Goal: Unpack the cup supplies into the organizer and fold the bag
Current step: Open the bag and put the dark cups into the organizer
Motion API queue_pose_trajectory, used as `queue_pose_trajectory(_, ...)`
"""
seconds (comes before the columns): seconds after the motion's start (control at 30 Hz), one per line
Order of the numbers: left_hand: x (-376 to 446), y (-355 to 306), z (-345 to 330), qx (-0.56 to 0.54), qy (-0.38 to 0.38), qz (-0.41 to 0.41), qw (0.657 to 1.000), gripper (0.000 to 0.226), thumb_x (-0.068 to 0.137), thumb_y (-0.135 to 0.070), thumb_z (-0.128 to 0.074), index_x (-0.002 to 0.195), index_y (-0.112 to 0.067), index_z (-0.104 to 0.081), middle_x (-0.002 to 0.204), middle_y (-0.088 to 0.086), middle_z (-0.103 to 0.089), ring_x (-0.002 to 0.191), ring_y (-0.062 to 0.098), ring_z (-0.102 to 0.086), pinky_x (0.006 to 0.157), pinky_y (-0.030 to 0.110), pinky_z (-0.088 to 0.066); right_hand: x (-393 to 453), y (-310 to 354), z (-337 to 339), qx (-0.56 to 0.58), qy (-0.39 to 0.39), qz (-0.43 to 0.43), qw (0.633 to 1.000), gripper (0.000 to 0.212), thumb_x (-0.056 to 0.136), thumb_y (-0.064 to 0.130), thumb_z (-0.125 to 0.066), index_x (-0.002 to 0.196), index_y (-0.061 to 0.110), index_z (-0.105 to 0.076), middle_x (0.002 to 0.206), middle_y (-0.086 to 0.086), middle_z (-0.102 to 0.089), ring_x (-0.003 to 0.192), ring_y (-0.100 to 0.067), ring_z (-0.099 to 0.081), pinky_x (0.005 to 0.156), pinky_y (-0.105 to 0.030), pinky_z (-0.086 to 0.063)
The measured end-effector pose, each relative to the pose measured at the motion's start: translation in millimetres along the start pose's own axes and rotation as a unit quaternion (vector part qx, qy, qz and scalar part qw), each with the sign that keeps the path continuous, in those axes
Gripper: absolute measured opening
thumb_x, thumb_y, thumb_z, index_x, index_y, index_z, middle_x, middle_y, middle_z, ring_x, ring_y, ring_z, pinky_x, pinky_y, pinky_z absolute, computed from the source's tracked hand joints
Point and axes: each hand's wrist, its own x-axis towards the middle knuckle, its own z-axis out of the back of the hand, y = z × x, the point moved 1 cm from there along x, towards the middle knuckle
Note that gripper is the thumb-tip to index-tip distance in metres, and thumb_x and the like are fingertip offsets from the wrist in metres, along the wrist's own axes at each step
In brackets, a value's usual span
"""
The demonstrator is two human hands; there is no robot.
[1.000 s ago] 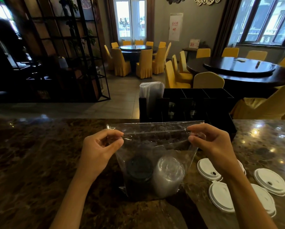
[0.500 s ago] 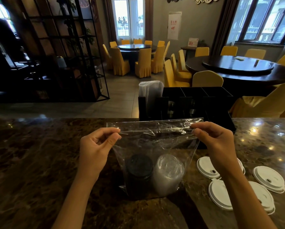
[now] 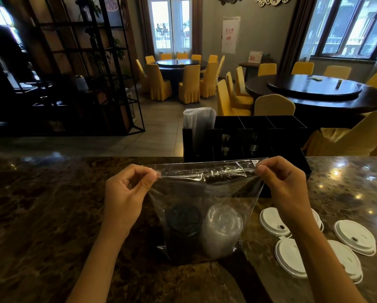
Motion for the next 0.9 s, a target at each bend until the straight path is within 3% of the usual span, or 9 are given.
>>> queue_pose_trajectory(0.17,2.6,-8.7,-3.6,-0.044,-0.013,0.005,0.999,0.012,0.091,-0.019,-0.065,0.090,-0.008,-0.070,0.120,-0.007,-0.071,0.102,0.012,-0.071,0.085,0.023,-0.057,4.3,6.3,1.4,0.031,-0.011,-0.017,0.999,0.012,0.096,0.006,-0.058,0.090,-0.001,-0.065,0.118,-0.007,-0.065,0.107,-0.016,-0.064,0.087,-0.031,-0.055)
queue_pose_trajectory(0.27,4.5,-11.8,-5.5,-0.046,-0.023,0.001,0.999,0.007,0.093,-0.013,-0.064,0.090,-0.010,-0.070,0.113,-0.006,-0.073,0.106,0.013,-0.069,0.086,0.026,-0.058,8.8,13.1,1.9,0.038,-0.023,-0.016,0.999,0.015,0.097,0.008,-0.057,0.094,-0.004,-0.067,0.112,-0.011,-0.070,0.103,-0.025,-0.067,0.088,-0.038,-0.056)
queue_pose_trajectory(0.4,4.1,-15.3,-7.3,-0.048,-0.043,-0.009,0.998,0.009,0.093,-0.011,-0.064,0.091,-0.015,-0.071,0.104,-0.005,-0.075,0.103,0.011,-0.070,0.085,0.019,-0.055,14.5,25.0,0.3,0.031,-0.029,-0.008,0.999,0.014,0.097,0.005,-0.057,0.088,-0.002,-0.065,0.114,-0.006,-0.068,0.099,-0.008,-0.067,0.080,-0.021,-0.055)
queue_pose_trajectory(0.5,4.0,-17.8,-9.6,-0.052,-0.052,-0.017,0.997,0.013,0.094,-0.009,-0.063,0.088,-0.018,-0.070,0.095,-0.004,-0.076,0.094,0.013,-0.071,0.082,0.020,-0.056,17.7,29.8,-1.3,0.026,-0.043,0.003,0.999,0.013,0.098,0.006,-0.057,0.088,0.002,-0.065,0.102,-0.004,-0.069,0.087,-0.001,-0.065,0.074,-0.014,-0.052)
queue_pose_trajectory(0.57,4.7,-19.3,-12.0,-0.053,-0.055,-0.021,0.997,0.013,0.094,-0.010,-0.062,0.088,-0.018,-0.070,0.092,-0.003,-0.075,0.090,0.014,-0.071,0.081,0.021,-0.057,19.7,32.2,-2.4,0.016,-0.054,0.006,0.998,0.015,0.098,0.012,-0.058,0.092,0.002,-0.067,0.090,-0.008,-0.070,0.078,-0.011,-0.065,0.071,-0.019,-0.053)
queue_pose_trajectory(0.63,6.1,-20.6,-14.2,-0.053,-0.060,-0.021,0.997,0.014,0.095,-0.012,-0.062,0.087,-0.020,-0.069,0.091,-0.003,-0.075,0.086,0.014,-0.071,0.080,0.023,-0.058,22.4,33.8,-4.1,-0.003,-0.057,0.011,0.998,0.019,0.098,0.015,-0.058,0.092,-0.001,-0.066,0.085,-0.018,-0.068,0.077,-0.030,-0.063,0.070,-0.034,-0.053)
queue_pose_trajectory(0.7,7.5,-21.7,-15.6,-0.052,-0.066,-0.019,0.996,0.014,0.096,-0.011,-0.061,0.087,-0.020,-0.068,0.090,-0.004,-0.075,0.083,0.011,-0.070,0.077,0.022,-0.057,25.2,35.0,-5.5,-0.019,-0.060,0.016,0.998,0.020,0.099,0.014,-0.056,0.090,-0.002,-0.065,0.083,-0.019,-0.067,0.076,-0.035,-0.061,0.070,-0.039,-0.051)
queue_pose_trajectory(0.9,16.1,-31.4,-15.5,-0.038,-0.089,-0.039,0.995,0.014,0.097,-0.013,-0.058,0.087,-0.020,-0.066,0.086,-0.010,-0.074,0.078,0.004,-0.067,0.071,0.016,-0.053,30.8,40.0,-9.1,0.004,-0.081,0.012,0.997,0.020,0.102,0.012,-0.053,0.089,0.000,-0.063,0.075,-0.005,-0.064,0.071,-0.010,-0.061,0.070,-0.020,-0.050)
